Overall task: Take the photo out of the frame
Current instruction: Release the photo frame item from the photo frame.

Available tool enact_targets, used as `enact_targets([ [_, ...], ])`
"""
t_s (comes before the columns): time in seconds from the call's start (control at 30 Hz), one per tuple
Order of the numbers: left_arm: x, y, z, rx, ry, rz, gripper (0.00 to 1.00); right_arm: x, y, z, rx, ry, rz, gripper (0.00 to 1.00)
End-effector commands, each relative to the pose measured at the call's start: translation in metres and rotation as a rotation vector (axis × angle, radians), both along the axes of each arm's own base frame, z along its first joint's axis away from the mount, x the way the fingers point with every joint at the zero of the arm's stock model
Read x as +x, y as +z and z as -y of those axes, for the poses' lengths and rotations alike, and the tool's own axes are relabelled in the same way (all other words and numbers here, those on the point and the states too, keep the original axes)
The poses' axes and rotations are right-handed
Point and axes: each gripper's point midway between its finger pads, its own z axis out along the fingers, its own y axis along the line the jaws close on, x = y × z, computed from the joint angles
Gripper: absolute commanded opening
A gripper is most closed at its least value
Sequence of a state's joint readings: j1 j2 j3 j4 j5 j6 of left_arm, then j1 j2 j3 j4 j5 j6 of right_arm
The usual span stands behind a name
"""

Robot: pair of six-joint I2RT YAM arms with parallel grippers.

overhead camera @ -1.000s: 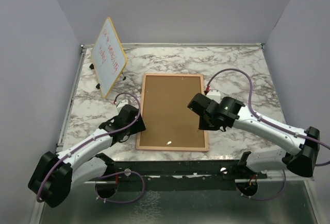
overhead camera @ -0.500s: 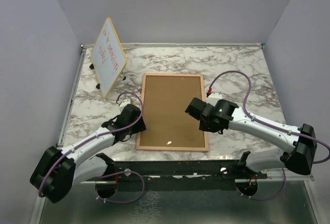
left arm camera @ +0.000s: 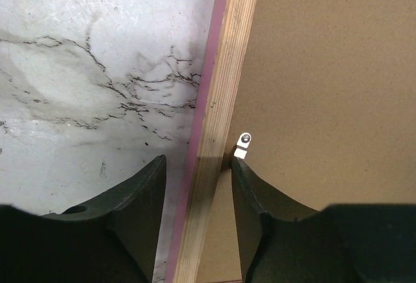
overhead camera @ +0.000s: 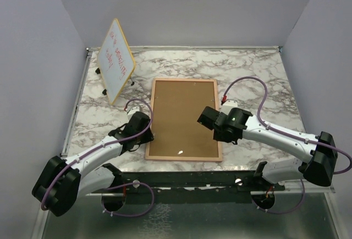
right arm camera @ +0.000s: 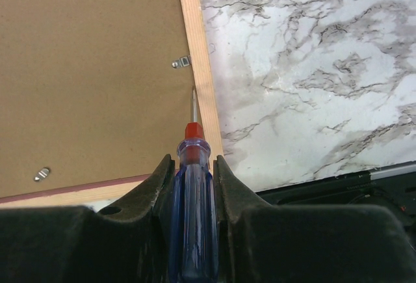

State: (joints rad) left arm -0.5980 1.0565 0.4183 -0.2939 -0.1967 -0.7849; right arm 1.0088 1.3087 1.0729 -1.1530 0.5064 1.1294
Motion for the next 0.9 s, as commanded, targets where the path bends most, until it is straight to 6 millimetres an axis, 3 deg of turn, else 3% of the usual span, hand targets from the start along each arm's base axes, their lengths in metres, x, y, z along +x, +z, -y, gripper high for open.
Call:
enact_targets([
  [0.0,-0.011,-0.006,0.004,-0.013,-0.04,-0.031,0.45,0.005,-0.004,0.005,-0.012,-0.033,0.046,0.01],
  [0.2,-0.012,-0.01,0.005,-0.004,-0.049,-0.049,0.29,0.008,-0.012,0.004,-0.005,-0.039,0.053,0.01],
  [0.6,-0.013,-0.008,0.006,-0.01,-0.054,-0.041,0.11,0.019,-0.009,0.001,0.062,-0.06,0.12,0.01],
  [0.77,-0.013,-0.007,0.006,-0.013,-0.057,-0.038,0.0,0.018,-0.017,0.011,-0.005,-0.078,0.1,0.01],
  [0.87,-0.012,-0.007,0.006,-0.013,-0.052,-0.034,0.0,0.017,-0.017,0.015,-0.024,-0.095,0.098,0.01],
])
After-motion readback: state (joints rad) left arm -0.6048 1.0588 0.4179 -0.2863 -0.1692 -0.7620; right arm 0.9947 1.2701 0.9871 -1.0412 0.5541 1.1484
